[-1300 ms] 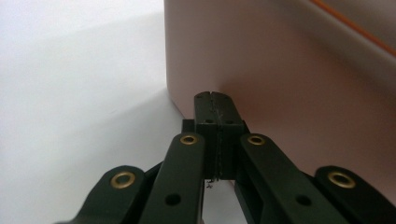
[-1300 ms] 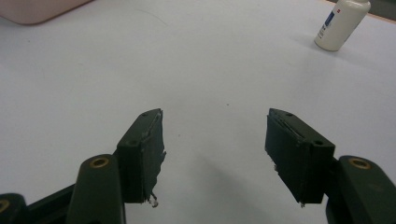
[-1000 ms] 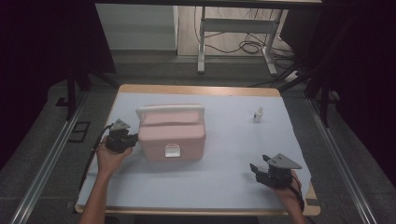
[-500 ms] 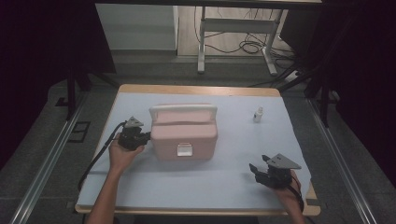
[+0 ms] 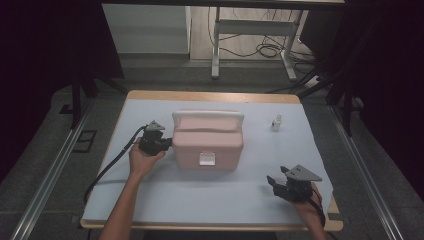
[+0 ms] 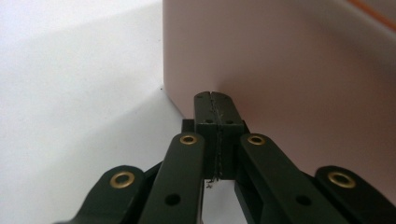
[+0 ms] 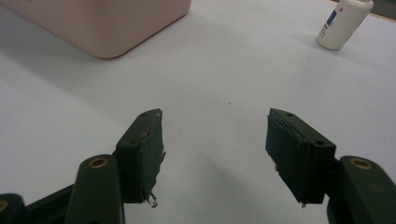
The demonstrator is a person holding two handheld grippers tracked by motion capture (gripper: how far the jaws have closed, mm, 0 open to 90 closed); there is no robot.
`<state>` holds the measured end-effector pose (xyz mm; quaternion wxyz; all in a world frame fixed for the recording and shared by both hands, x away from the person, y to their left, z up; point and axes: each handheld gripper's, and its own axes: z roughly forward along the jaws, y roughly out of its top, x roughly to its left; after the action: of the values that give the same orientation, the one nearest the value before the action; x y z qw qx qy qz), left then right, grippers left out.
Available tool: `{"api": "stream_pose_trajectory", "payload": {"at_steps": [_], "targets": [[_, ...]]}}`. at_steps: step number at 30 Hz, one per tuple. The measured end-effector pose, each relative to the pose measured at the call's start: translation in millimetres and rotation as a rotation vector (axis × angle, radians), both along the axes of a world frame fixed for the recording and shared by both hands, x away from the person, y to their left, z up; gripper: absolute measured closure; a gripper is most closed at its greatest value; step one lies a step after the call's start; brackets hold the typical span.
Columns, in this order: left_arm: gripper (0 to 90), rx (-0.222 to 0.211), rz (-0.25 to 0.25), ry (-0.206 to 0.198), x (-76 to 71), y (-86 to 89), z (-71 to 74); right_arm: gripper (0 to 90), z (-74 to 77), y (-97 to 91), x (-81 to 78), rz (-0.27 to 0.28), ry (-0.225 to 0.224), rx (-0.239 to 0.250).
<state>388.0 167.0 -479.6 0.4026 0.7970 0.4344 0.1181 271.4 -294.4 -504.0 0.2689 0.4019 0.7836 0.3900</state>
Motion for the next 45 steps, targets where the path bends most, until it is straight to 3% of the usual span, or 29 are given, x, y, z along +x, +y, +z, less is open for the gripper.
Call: {"api": "stream_pose_trajectory", "payload": {"at_steps": [3,6,22,28,33,36,39,44,45], "targets": [[90.0,0.002,0.000,0.003,1.8,-2.1,-1.7,37.4,-0.2,-0.1,0.1,-0.001,0.001,0.000],[90.0,0.031,-0.011,-0.005,1.7,-7.8,-0.7,37.3,-0.4,0.1,0.3,0.000,0.003,-0.003],[88.0,0.019,-0.014,-0.014,0.4,-17.0,-3.4,37.2,-2.9,0.7,1.1,0.003,0.011,-0.006],[79.8,0.034,-0.030,-0.037,-7.5,-13.0,1.3,36.9,-2.2,-2.2,0.3,0.002,0.005,0.006],[65.5,0.036,-0.025,-0.048,-18.9,-8.4,6.9,36.0,-2.2,-1.8,-0.4,0.011,-0.003,0.019],[58.1,-0.039,-0.029,-0.045,-29.9,2.0,6.1,36.8,-1.7,-2.5,-0.2,0.004,0.001,0.030],[52.0,-0.066,-0.041,-0.052,-40.5,10.6,3.3,37.5,-1.8,-3.4,0.7,-0.008,0.018,0.044],[45.7,-0.057,-0.058,-0.041,-57.2,21.0,-3.9,36.8,-1.4,-3.2,3.2,-0.007,0.065,0.046],[44.1,-0.036,-0.055,-0.048,-60.8,22.1,-5.0,35.8,-0.9,-3.0,4.2,-0.009,0.083,0.041]]}}
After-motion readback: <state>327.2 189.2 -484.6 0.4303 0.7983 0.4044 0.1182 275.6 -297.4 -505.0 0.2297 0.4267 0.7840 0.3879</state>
